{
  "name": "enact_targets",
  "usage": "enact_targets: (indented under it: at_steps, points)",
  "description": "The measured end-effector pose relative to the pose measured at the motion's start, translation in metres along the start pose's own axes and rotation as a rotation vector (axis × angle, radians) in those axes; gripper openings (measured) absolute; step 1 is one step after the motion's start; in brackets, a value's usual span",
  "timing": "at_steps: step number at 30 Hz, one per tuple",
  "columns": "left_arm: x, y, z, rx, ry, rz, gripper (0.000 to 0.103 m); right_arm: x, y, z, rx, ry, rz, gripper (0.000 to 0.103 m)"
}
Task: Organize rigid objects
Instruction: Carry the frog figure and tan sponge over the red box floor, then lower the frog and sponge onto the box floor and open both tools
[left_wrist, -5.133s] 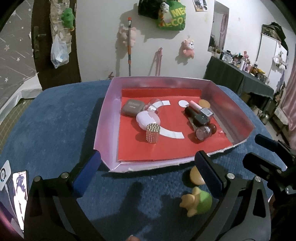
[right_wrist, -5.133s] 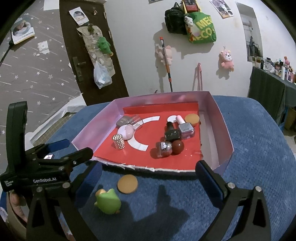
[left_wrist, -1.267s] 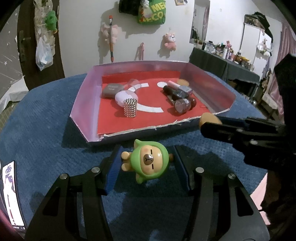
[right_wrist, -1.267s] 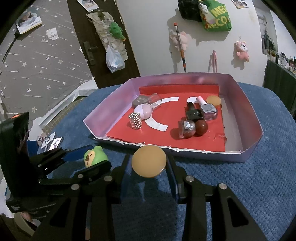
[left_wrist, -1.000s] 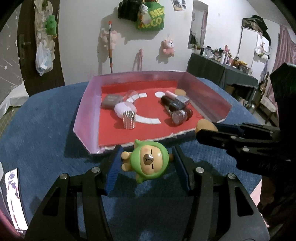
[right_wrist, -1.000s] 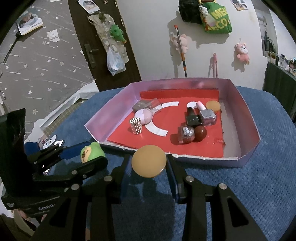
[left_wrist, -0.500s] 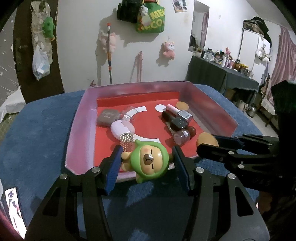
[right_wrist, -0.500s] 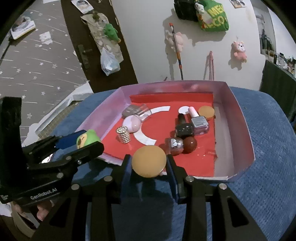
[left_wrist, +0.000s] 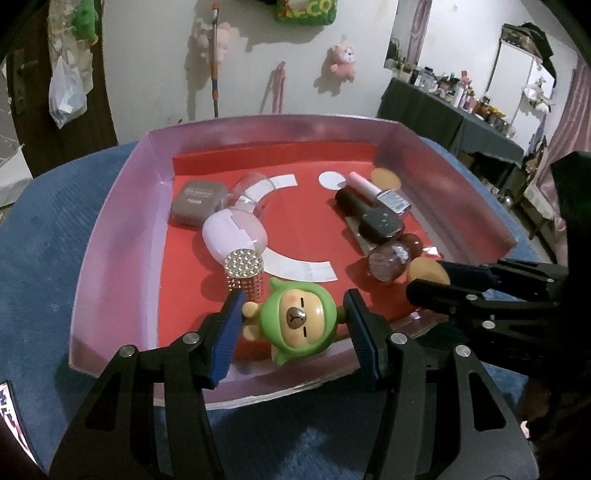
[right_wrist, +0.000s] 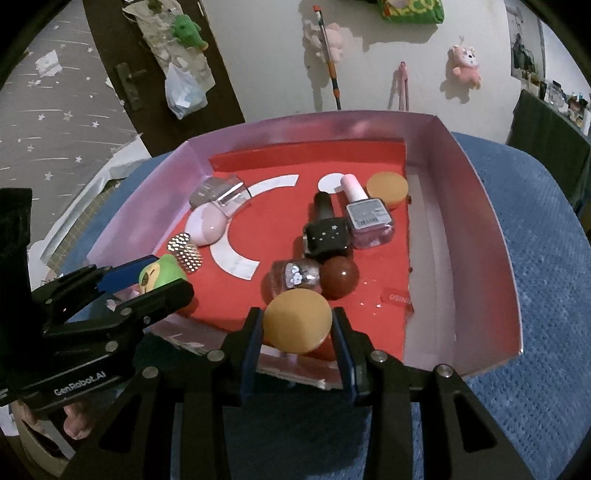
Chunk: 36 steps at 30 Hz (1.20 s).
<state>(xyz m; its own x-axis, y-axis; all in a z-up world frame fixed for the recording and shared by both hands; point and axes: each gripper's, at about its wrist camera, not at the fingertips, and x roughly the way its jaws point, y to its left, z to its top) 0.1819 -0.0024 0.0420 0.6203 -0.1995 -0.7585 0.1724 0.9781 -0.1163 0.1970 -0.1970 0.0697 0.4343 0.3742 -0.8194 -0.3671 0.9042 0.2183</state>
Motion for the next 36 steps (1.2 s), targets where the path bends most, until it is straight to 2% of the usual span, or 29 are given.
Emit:
enact_targets:
  at_steps: [4,18,36]
  points:
    - [0.010,0.002,0.001,-0.008,0.021,-0.003,0.053,0.003,0.001,0.004,-0.009,-0.001,-0.018,0.040]
    - [0.011,0.001,0.004,-0.011,0.016,-0.014,0.053,0.015,0.008,0.009,-0.051,0.028,-0.096,0.040]
    - [0.010,0.002,0.003,-0.010,0.023,-0.003,0.053,0.015,0.006,0.010,-0.049,0.019,-0.095,0.040]
